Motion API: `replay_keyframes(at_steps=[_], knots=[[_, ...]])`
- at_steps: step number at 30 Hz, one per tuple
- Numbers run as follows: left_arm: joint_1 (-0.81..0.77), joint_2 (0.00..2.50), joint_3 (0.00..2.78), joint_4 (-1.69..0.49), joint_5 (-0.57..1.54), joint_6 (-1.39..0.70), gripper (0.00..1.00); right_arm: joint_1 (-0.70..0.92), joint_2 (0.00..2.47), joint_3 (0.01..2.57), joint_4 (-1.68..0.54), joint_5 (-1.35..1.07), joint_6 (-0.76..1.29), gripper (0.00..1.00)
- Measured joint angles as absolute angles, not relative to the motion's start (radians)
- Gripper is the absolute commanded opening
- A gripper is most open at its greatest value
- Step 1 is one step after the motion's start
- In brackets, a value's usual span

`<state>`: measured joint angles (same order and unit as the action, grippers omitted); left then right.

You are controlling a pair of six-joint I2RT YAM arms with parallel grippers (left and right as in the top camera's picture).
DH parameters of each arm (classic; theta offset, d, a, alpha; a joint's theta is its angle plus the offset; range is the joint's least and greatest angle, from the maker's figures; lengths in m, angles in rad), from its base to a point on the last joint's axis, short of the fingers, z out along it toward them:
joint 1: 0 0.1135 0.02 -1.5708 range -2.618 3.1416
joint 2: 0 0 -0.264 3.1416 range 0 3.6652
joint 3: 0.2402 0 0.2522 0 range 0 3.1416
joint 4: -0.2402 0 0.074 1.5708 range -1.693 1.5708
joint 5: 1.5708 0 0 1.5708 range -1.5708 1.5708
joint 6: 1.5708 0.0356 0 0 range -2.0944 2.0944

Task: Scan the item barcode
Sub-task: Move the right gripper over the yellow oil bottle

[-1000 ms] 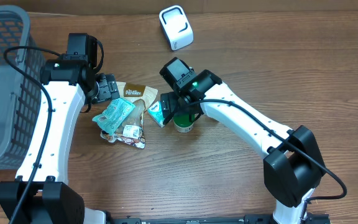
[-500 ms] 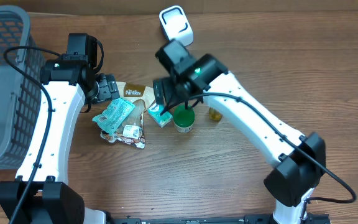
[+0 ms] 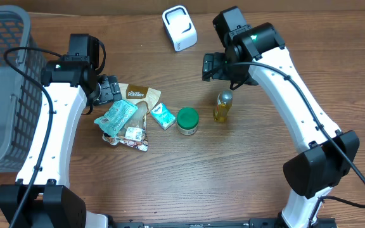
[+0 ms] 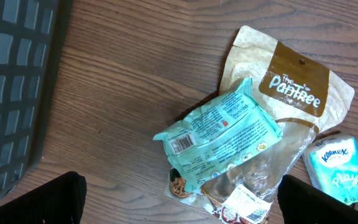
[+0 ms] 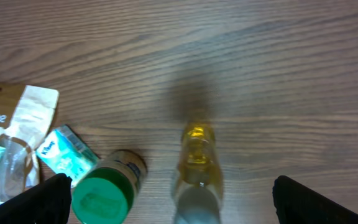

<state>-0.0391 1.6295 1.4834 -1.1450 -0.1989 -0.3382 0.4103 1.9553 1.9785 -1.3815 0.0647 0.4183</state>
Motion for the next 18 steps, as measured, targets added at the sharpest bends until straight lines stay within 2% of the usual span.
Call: replay_keyframes(at_steps=[8, 18], knots=[[-0.039, 1.629, 1.484, -1.145, -0.199, -0.338, 1.0, 0.403, 1.955, 1.909, -1.395, 0.055, 0.418, 1.0], [-0.039, 1.629, 1.484, -1.145, -0.199, -0.338, 1.0, 0.401, 1.956, 1.725, -1.242, 0.052, 0.419, 1.0]])
